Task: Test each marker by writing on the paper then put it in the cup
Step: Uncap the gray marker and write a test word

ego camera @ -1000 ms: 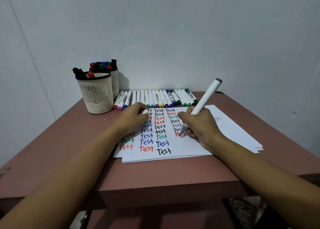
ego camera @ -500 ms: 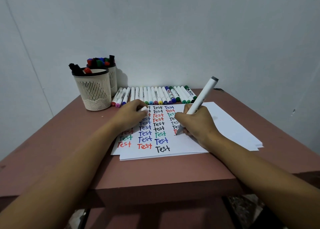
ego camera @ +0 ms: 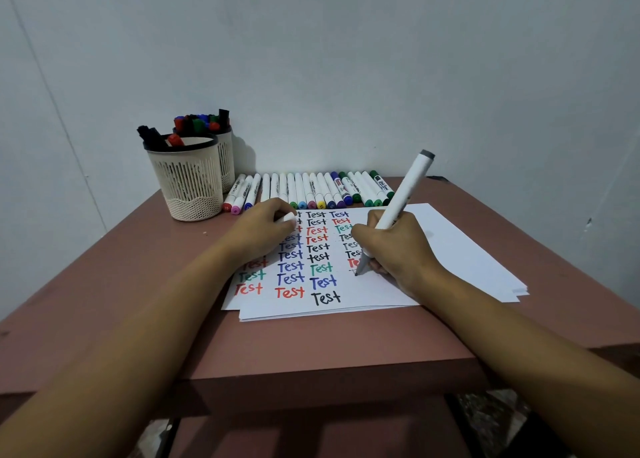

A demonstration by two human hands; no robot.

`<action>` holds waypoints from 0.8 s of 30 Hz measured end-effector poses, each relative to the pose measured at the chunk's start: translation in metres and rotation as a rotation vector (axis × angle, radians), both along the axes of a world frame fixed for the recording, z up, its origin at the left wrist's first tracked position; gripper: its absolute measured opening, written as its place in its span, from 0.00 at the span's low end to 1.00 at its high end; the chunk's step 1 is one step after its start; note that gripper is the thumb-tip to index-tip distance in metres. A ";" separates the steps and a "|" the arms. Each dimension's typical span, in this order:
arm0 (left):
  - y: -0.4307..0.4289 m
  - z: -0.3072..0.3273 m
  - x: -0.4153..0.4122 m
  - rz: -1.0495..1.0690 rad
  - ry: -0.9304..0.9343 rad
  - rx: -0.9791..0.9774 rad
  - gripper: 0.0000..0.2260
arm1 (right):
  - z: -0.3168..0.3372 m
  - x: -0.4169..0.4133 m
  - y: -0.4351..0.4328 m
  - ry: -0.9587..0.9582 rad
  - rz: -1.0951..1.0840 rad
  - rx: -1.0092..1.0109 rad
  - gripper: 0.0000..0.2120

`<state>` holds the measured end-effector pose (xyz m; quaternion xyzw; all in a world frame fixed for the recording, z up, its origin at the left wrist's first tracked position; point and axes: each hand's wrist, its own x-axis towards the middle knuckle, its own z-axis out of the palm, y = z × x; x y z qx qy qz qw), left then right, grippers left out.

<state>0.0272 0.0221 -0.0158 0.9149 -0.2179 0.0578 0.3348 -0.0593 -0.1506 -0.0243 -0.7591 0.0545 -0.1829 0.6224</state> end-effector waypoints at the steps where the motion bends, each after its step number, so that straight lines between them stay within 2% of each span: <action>1: 0.000 0.000 0.000 0.000 -0.001 -0.001 0.12 | 0.001 0.001 0.001 0.007 0.009 0.002 0.18; 7: 0.000 -0.001 0.000 -0.011 -0.020 0.003 0.12 | 0.003 0.000 0.000 -0.025 -0.064 0.050 0.18; 24: 0.000 0.001 -0.001 0.004 0.001 0.001 0.11 | 0.001 0.002 -0.001 -0.004 -0.111 -0.005 0.19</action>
